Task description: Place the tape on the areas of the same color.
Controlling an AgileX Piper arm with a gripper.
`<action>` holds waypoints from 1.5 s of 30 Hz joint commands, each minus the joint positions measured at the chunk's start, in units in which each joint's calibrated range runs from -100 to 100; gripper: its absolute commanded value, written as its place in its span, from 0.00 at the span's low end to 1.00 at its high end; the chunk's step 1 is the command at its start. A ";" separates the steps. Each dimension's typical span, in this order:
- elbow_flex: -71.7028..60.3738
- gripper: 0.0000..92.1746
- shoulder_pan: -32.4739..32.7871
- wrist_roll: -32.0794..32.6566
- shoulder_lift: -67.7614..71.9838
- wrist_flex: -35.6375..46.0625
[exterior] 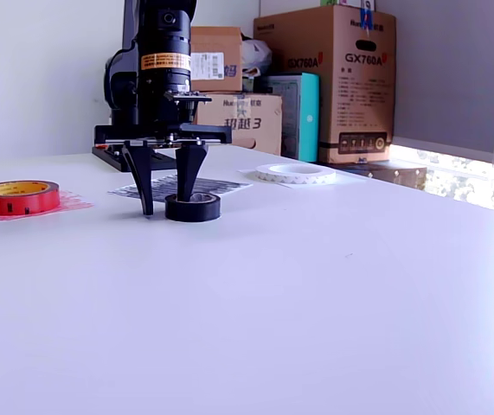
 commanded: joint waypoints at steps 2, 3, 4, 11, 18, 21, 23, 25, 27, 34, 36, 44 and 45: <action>0.09 0.49 0.38 0.02 -0.84 0.20; 0.09 0.48 0.46 0.02 -0.84 0.20; 0.09 0.47 0.46 0.02 -0.84 0.20; 0.09 0.00 0.54 -0.22 -1.31 0.20; -0.73 0.02 -0.09 -0.88 -4.30 0.11; 0.45 0.01 -0.09 -1.13 -9.73 0.54; 2.63 0.01 -0.09 -1.13 -13.94 0.28; 6.27 0.01 0.15 -1.29 -18.43 0.11; 10.90 0.01 0.46 -2.44 -22.36 0.11; 23.90 0.01 0.62 -4.15 -31.90 0.03; 25.90 0.01 0.70 -4.48 -32.74 -0.74; 31.35 0.01 1.17 -6.04 -32.93 -6.59; 31.35 0.01 1.25 -6.04 -32.65 -6.59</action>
